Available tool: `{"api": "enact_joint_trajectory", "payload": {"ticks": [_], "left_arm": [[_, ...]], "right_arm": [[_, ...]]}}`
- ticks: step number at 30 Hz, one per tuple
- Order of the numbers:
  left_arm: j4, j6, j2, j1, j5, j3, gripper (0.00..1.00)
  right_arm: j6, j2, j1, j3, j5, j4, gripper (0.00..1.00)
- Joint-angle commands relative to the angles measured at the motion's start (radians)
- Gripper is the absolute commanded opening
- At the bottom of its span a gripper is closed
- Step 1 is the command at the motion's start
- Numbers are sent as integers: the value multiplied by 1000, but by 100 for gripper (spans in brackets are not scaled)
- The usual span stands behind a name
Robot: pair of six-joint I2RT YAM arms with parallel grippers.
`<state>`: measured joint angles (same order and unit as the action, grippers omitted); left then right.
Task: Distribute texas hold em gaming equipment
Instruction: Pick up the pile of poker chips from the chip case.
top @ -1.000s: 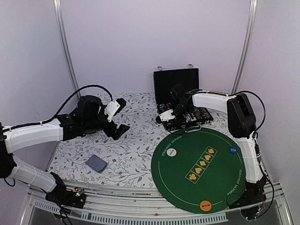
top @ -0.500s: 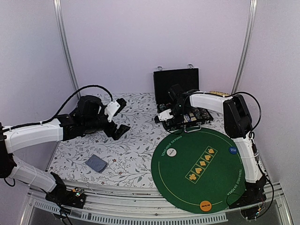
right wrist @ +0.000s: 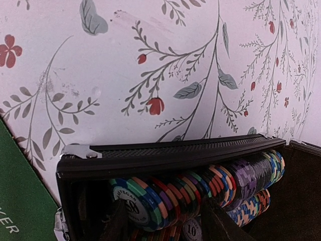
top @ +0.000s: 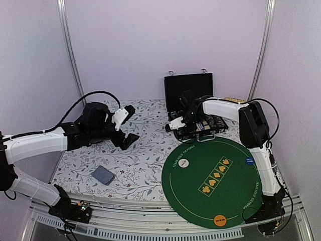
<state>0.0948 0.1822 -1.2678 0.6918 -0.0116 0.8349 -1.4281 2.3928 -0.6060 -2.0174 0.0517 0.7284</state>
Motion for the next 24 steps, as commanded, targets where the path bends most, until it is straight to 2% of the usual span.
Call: {"api": "enact_joint_trajectory", "payload": {"ticks": [1,10,18,22,24], "left_arm": [[6,-4,24,-12,6,1,98],[8,-4,24,-12,16,0,98],[10,-6,18,-11,25,-2,98],[9,-4,21,-11,23,0,98],[9,-4,23,-11,17,-2,98]], "right_arm": [[26,-10,-29,105,-2,171,50],[31,-75,-37,115,16,113,51],[30,-53,-37,78,17,59,69],[10,22,-29,28,31,93,69],[10,50,-21,-13,42,121,63]]}}
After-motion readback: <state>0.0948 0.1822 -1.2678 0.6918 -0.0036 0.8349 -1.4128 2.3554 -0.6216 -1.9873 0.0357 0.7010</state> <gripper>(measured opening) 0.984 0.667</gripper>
